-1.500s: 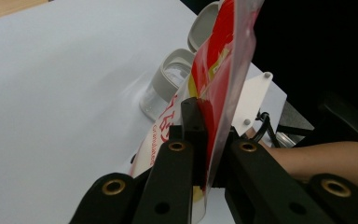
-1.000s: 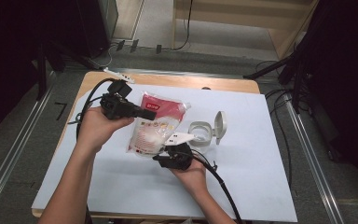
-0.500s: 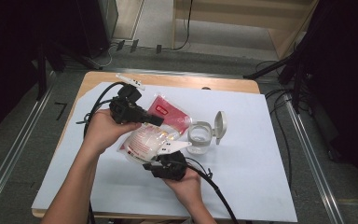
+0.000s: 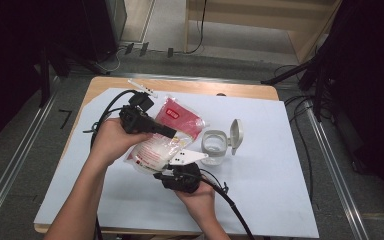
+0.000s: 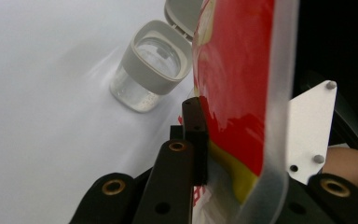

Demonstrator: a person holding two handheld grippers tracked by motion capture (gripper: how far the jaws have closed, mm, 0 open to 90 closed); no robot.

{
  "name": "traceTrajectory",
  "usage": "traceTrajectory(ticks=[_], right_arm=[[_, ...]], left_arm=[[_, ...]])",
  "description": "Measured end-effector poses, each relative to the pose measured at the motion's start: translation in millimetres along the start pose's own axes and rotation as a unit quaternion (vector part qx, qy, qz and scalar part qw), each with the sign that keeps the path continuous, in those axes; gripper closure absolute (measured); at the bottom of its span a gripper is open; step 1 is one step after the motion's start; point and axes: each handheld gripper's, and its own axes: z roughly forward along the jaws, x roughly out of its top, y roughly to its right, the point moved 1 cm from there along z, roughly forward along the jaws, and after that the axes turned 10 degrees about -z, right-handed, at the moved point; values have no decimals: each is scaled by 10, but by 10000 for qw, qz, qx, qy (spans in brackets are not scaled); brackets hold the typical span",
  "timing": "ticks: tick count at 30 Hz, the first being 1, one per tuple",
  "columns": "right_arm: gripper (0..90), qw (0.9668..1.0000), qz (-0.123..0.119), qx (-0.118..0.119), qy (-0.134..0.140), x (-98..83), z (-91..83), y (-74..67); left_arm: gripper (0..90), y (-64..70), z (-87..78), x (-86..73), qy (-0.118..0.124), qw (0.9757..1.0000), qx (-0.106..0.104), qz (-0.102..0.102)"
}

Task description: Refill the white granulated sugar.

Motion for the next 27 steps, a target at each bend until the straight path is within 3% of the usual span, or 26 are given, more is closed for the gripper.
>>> traceTrajectory(ticks=[3, 7, 11, 14, 19, 20, 22, 25, 27], right_arm=[[591, 10000, 56, 65, 11, -16, 31, -13], [582, 9999, 71, 38, 86, -19, 28, -12], [541, 9994, -10, -202, 274, -31, 20, 17], [512, 9986, -195, -415, 260, -41, 54, 10], [513, 9973, -252, -606, 320, -93, 124, 9], [512, 9969, -249, -673, 326, -101, 126, 11], [490, 9958, -144, -836, 331, -124, 114, 48], [486, 9959, 66, -818, 381, -162, 79, 93], [485, 9963, 261, -681, 457, -160, 45, 117]], left_arm=[[900, -3, 5, -11, -145, 9998, -127, -50], [900, 6, -35, -14, -52, 9993, -326, -193], [900, 42, -57, -9, 92, 9989, -368, -267], [900, 20, -33, -7, 91, 9981, -450, -409], [900, 59, 12, 0, -80, 9984, -380, -415], [900, 67, 17, -2, -11, 9985, -343, -417], [900, 59, -12, -2, 11, 9985, -338, -432], [900, 34, -31, -5, 88, 9980, -399, -490], [900, 18, -17, -1, 105, 9971, -517, -544]])
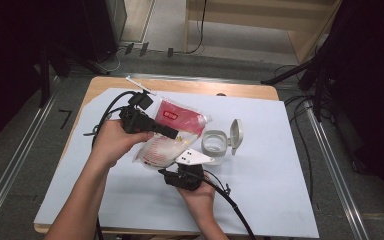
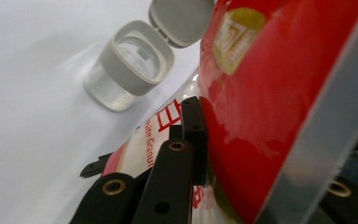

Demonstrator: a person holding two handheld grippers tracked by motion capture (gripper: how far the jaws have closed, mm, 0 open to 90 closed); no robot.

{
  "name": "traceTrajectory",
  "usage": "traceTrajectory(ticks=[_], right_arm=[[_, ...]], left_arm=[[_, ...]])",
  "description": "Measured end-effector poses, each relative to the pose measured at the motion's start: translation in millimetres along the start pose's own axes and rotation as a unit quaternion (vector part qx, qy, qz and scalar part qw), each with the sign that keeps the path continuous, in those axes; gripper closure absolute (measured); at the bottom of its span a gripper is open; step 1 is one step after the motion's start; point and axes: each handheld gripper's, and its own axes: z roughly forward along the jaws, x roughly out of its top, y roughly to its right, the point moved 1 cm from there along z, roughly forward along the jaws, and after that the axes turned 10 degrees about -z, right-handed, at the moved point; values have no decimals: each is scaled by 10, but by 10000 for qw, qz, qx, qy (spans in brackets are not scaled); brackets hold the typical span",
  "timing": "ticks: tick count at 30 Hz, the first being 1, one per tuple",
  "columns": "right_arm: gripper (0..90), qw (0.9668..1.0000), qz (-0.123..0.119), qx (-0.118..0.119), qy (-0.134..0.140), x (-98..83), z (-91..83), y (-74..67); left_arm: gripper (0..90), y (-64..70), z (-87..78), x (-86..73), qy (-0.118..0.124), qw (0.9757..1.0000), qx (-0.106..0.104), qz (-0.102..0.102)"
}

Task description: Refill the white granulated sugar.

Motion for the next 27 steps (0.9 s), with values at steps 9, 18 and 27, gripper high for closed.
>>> traceTrajectory(ticks=[9, 18, 27], right_arm=[[592, 9996, 36, 269, -81, 28, -76, 12], [653, 9972, 264, 693, -24, 95, -137, -26], [656, 9937, 618, 930, 48, 148, -189, -23]], left_arm=[[900, 136, 40, 10, 81, 9937, 697, 878], [826, 132, 109, 1, 169, 9863, 736, 1463], [871, -16, 126, 21, 225, 9958, 210, 864]])
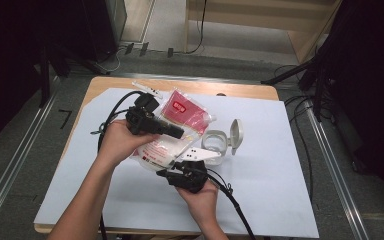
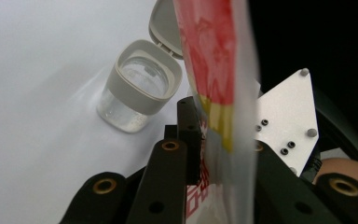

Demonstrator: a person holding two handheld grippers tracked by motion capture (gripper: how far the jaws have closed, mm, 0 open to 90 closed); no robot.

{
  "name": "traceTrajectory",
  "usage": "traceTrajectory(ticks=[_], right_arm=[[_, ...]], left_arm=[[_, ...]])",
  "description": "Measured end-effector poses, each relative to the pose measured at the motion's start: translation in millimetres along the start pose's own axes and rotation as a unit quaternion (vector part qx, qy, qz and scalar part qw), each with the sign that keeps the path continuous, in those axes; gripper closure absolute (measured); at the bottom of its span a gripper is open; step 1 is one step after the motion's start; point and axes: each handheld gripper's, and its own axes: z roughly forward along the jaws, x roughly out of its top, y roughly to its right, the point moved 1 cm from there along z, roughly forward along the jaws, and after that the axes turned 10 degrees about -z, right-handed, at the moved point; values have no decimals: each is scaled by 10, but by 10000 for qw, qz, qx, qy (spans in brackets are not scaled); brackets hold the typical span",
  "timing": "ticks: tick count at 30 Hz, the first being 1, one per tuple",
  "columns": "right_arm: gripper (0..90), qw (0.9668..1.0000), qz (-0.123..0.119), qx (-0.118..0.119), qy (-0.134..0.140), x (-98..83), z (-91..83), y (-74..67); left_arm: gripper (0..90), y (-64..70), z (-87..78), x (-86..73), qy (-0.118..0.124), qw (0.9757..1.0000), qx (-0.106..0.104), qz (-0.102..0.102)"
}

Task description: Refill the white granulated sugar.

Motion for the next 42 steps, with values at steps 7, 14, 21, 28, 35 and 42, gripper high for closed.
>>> traceTrajectory(ticks=[7, 14, 21, 28, 35, 42], right_arm=[[651, 9999, 43, -96, -74, -11, 16, 14], [603, 9993, -87, -340, -109, -27, 43, -21], [490, 9905, -835, -1045, -307, 17, 154, -196], [585, 9953, -463, -770, -374, -8, 134, -157], [593, 9993, -133, -288, -172, -3, 118, -165], [599, 9999, 60, -121, -59, -2, 88, -183]], left_arm=[[900, -62, 16, 2, 12, 9984, -91, -558], [900, -44, 47, -3, -51, 9959, -23, -908], [900, 32, 150, -6, -230, 9937, 193, -1082], [828, 126, 208, 28, -286, 9980, 275, -495], [750, 193, 216, 32, -439, 9980, 413, -168], [760, 189, 195, 24, -666, 9970, 398, 36]])
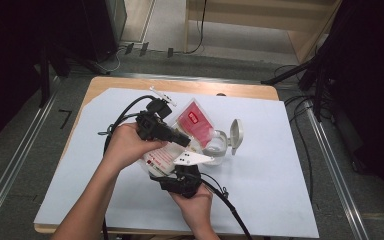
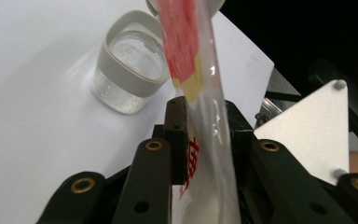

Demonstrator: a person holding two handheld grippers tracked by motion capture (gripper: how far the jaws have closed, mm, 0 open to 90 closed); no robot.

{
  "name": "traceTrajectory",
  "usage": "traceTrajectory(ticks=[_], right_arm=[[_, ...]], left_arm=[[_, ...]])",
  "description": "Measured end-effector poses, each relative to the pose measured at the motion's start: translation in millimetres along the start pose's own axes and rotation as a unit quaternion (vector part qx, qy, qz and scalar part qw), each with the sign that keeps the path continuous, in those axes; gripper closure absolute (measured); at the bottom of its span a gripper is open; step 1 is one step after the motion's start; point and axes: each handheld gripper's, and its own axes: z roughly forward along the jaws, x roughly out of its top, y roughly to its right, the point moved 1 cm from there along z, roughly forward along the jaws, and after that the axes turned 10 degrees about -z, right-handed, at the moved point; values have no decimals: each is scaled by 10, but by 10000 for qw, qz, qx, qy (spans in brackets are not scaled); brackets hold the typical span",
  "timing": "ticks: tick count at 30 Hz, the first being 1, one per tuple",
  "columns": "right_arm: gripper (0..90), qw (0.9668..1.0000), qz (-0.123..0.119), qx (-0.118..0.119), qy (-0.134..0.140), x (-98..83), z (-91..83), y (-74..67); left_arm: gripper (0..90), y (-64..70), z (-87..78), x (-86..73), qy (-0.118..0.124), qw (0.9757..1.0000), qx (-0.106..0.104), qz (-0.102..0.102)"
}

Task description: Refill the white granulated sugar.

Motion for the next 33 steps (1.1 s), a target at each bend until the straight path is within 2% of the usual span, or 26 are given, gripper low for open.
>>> traceTrajectory(ticks=[3, 4, 6, 7, 11, 12, 13, 14, 15, 16, 20, 23, 24, 26, 29, 33], right_arm=[[604, 10000, -3, -8, 59, -11, -15, 13], [606, 9999, 88, 51, 85, -12, -27, 20], [606, 9998, 102, 79, 122, -15, -31, 29], [607, 9995, 210, 135, 166, -14, -44, 27], [607, 9986, 358, 226, 332, -8, -75, 51], [607, 9989, 298, 114, 353, 0, -90, 52], [607, 9989, 298, 114, 353, 0, -90, 52], [607, 9990, 251, 77, 353, -1, -92, 49], [606, 9994, 161, 13, 313, -4, -96, 49], [606, 9996, 94, -52, 269, -6, -100, 47], [604, 9997, -6, -143, 214, 0, -112, 38], [601, 9996, -75, -174, 196, 13, -121, 30], [600, 9995, -141, -223, 155, 28, -127, 20], [596, 9994, -190, -253, 122, 37, -128, 16], [551, 9984, -379, -411, -95, 65, -103, -27], [552, 9986, -284, -431, -141, 75, -87, -24]], left_arm=[[733, -10, -7, -4, 79, 9999, -36, 61], [715, -12, -7, -2, 68, 9999, -27, 90], [717, -3, -1, 1, 28, 9999, 26, 121], [725, 2, 6, 15, 22, 9999, 39, 148], [737, 21, -9, 27, 132, 9998, 74, 105], [752, 52, -6, 20, 175, 9996, 150, 136], [787, 52, -6, 20, 175, 9996, 150, 136], [787, 59, -9, 22, 145, 9996, 244, 89], [818, 62, -11, 30, 92, 9996, 251, -123], [834, 46, -13, 35, 68, 9995, 229, -202], [870, 32, -5, 37, 98, 9993, 180, -323], [882, 68, 4, 47, 145, 9993, 251, -253], [878, 89, 21, 59, 223, 9988, 347, -258], [879, 97, 34, 65, 211, 9988, 350, -272], [879, 137, 61, 74, 190, 9984, 447, -275], [867, 213, 103, 84, 151, 9981, 535, -284]])
